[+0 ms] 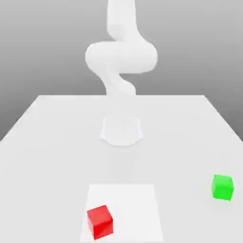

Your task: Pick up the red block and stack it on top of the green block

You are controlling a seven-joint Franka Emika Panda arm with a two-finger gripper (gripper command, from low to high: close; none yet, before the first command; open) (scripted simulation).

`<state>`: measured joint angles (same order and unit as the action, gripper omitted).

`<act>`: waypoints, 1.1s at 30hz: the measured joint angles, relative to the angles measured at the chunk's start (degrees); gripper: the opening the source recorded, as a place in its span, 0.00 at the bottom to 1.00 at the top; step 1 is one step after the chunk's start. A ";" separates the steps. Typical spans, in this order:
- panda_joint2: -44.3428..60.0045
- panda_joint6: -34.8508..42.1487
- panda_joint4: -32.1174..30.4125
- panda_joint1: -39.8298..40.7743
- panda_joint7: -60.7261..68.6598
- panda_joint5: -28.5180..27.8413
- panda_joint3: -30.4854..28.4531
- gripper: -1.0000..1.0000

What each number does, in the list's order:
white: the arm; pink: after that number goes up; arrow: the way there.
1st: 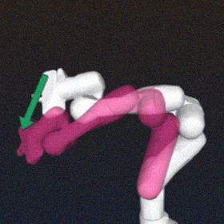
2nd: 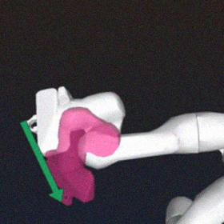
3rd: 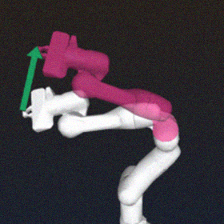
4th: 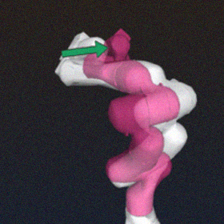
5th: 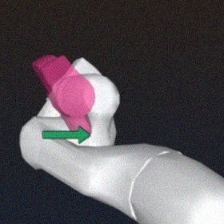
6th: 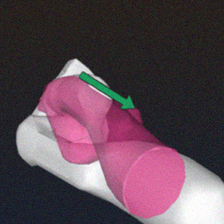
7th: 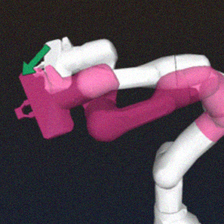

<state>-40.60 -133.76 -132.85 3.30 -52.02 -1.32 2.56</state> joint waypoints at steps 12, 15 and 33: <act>25.54 -9.43 -5.11 12.35 -30.76 -7.67 8.74 0.50; 31.79 -11.77 -6.38 13.73 -38.04 -9.14 9.14 0.50; 61.05 -28.75 -9.46 12.92 -58.73 -7.97 5.54 0.00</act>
<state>20.45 -162.52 -142.30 16.22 -110.74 -9.29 8.10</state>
